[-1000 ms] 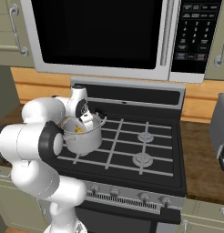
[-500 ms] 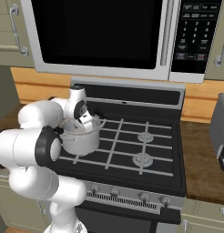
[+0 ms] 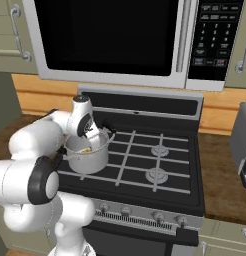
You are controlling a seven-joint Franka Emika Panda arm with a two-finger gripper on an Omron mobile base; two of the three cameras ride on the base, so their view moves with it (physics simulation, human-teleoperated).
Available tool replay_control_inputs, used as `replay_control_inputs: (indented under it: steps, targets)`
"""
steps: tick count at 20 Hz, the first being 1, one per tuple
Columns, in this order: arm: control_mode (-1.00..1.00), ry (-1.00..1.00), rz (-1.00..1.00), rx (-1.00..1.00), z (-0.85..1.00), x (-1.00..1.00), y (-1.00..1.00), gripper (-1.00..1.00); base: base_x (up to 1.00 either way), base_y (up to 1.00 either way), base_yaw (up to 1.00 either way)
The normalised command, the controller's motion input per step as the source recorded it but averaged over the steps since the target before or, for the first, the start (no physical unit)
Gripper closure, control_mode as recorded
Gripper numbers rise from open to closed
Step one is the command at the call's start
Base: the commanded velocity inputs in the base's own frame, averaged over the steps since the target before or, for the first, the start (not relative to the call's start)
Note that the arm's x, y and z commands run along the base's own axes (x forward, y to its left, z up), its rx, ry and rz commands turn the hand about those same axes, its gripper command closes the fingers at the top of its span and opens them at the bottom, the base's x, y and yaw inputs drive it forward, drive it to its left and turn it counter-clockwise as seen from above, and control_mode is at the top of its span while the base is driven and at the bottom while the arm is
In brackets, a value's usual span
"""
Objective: Put the lemon and squash in the pot. Retrieve the spatula and lightly stir the vegetables in the pot.
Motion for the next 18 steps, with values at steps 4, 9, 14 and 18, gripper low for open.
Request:
replay_control_inputs:
  steps: [4,9,14,18]
  targets:
    - [-1.00,-0.11,-0.01,0.04,0.81,0.00,0.00,-1.00,0.00,0.00,0.00]
    - [-1.00,-0.11,0.00,0.00,1.00,-0.17,-0.01,-1.00,0.00,0.00,0.00]
    - [-1.00,-0.13,0.04,0.00,0.89,-0.69,-0.18,-1.00,0.00,0.00,0.00]
    - [-1.00,-0.10,0.17,-0.07,0.34,-1.00,-0.49,-1.00,0.00,0.00,0.00]
